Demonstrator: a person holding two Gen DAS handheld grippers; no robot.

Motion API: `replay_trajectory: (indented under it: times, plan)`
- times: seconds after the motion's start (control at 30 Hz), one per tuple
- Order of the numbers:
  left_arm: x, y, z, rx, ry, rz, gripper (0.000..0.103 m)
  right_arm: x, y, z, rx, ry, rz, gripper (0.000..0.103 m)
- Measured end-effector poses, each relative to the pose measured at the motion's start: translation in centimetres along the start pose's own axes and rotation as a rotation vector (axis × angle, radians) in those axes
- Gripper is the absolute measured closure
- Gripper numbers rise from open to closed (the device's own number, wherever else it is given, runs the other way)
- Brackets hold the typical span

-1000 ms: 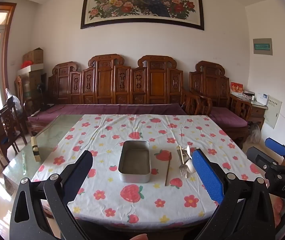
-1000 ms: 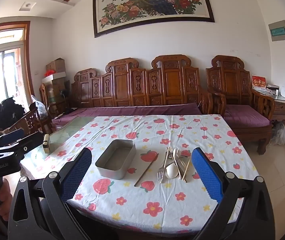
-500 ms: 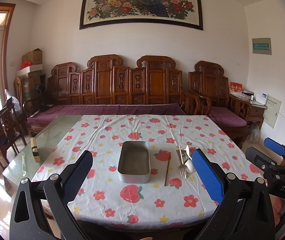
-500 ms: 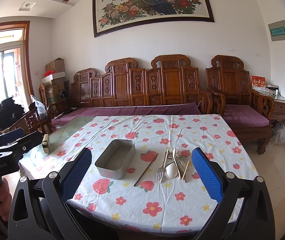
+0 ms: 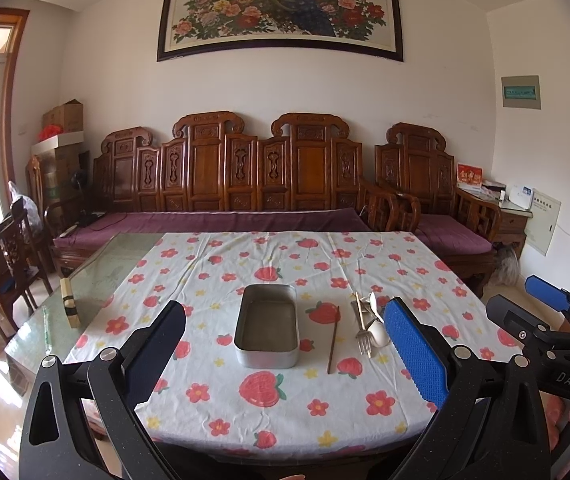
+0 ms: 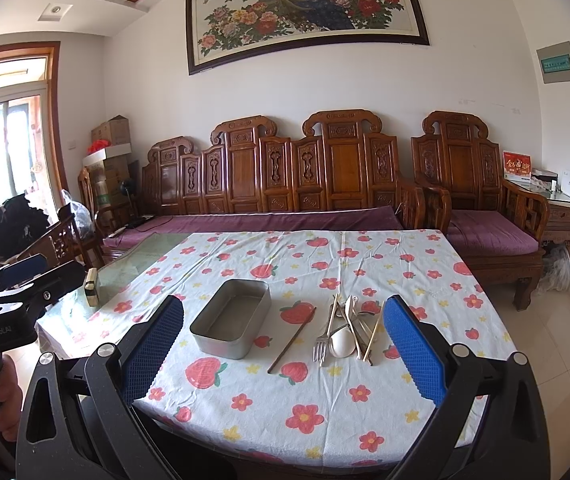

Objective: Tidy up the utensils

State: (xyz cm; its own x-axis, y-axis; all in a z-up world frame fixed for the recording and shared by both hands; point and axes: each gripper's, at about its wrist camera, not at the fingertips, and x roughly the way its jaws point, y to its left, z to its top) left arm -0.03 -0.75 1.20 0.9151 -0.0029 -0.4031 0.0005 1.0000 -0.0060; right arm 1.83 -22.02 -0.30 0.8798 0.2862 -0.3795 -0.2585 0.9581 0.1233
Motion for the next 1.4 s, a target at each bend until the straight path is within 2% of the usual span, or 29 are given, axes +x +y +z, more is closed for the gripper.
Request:
replay_trajectory:
  times: [0.93,1.4]
  plan:
    - [-0.1,-0.1,-0.2,0.005,-0.006,-0.006,0.006,0.3,0.0,-0.4,-0.001,0.001,0.0,0.002]
    - [1.3,0.4,-1.2,-0.003,0.017,-0.016,0.006,1.8,-1.2,-0.7,0.012,0.016,0.005,0.002]
